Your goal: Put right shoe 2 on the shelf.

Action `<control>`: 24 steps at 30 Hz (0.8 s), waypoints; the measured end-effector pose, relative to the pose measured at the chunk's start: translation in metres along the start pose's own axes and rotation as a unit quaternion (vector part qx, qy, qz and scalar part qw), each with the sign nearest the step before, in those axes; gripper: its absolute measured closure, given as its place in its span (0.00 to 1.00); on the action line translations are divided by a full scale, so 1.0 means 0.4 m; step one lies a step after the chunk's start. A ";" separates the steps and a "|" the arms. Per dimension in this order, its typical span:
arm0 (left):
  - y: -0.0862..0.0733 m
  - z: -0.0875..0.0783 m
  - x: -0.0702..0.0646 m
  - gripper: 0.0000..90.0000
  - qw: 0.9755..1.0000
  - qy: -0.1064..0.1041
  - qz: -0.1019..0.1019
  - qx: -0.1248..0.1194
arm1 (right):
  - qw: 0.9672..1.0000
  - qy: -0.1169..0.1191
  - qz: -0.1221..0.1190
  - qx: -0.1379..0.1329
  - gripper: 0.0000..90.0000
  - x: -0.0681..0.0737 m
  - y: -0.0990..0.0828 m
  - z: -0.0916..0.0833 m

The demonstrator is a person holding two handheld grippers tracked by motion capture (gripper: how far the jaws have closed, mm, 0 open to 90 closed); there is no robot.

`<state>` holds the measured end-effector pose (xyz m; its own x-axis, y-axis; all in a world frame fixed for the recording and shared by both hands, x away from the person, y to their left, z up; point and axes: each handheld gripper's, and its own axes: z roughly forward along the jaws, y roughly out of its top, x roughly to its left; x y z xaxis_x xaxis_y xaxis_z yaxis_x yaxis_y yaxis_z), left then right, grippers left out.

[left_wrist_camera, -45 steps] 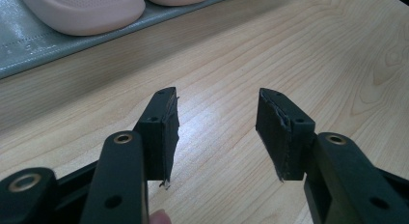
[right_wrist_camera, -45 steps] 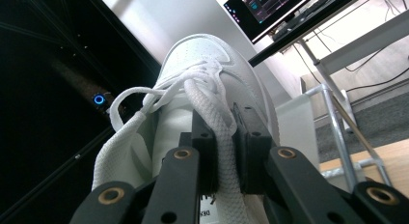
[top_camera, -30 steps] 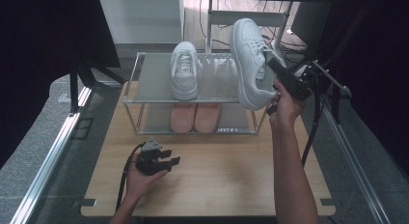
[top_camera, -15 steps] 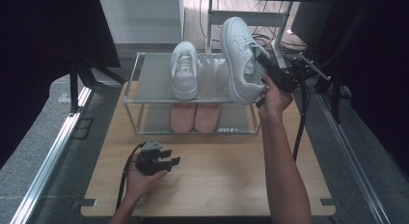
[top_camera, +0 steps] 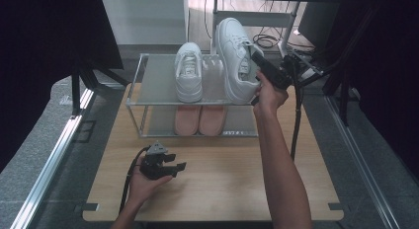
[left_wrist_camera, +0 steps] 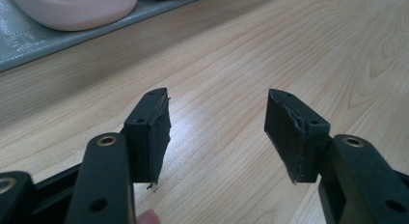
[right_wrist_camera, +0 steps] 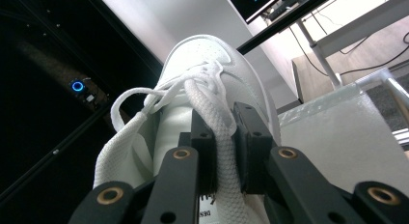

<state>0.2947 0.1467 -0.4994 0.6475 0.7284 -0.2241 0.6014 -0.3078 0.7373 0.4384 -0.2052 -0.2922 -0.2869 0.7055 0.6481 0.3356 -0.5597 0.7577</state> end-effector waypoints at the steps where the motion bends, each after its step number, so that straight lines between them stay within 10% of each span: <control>1: 0.000 0.000 0.000 0.46 1.000 0.000 0.000 -0.001 | 1.000 0.000 0.001 0.001 0.89 0.003 -0.002 0.004; 24: 0.000 -0.004 0.004 0.40 1.000 0.004 -0.004 -0.003 | 0.999 -0.050 0.008 0.020 0.88 0.012 -0.062 0.119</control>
<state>0.2950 0.1489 -0.4989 0.6387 0.7357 -0.2255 0.6037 -0.2975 0.7396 0.4714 -0.1674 -0.3115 -0.1906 0.7376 0.6478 0.3750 -0.5552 0.7424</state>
